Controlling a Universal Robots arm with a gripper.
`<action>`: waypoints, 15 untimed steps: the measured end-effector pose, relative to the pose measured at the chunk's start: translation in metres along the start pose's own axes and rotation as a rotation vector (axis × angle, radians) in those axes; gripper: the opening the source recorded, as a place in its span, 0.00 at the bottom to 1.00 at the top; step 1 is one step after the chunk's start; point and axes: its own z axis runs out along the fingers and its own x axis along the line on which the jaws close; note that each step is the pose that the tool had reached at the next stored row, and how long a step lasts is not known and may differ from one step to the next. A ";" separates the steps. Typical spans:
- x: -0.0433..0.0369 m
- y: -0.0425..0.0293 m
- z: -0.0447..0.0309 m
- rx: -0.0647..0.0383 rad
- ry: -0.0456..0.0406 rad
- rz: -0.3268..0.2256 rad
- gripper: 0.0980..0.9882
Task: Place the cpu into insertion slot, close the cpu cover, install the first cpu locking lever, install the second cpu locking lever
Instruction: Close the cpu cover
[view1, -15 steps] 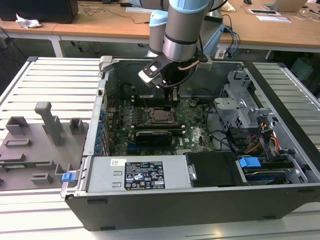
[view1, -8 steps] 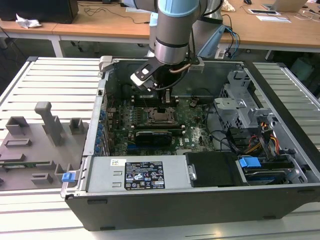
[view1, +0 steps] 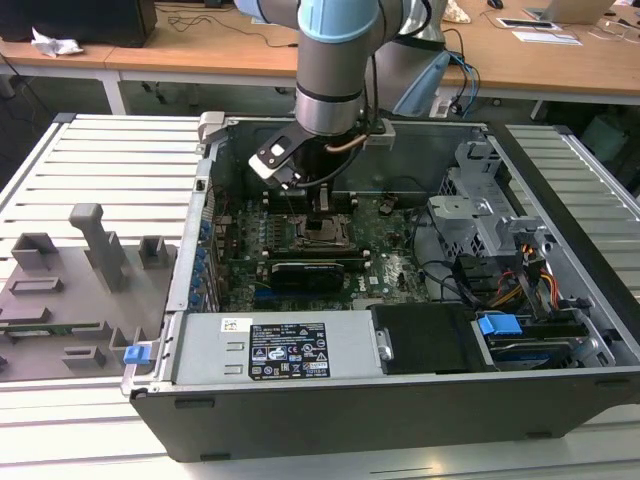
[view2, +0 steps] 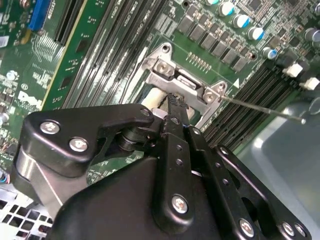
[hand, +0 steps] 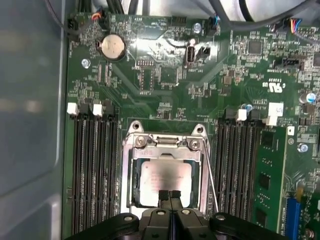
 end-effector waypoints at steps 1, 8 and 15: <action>0.0001 -0.0011 0.0016 -0.001 -0.0001 -0.001 0.01; 0.0011 0.0003 0.0082 -0.002 0.0012 -0.002 0.01; 0.0008 0.0033 0.0007 -0.001 -0.0002 -0.002 0.01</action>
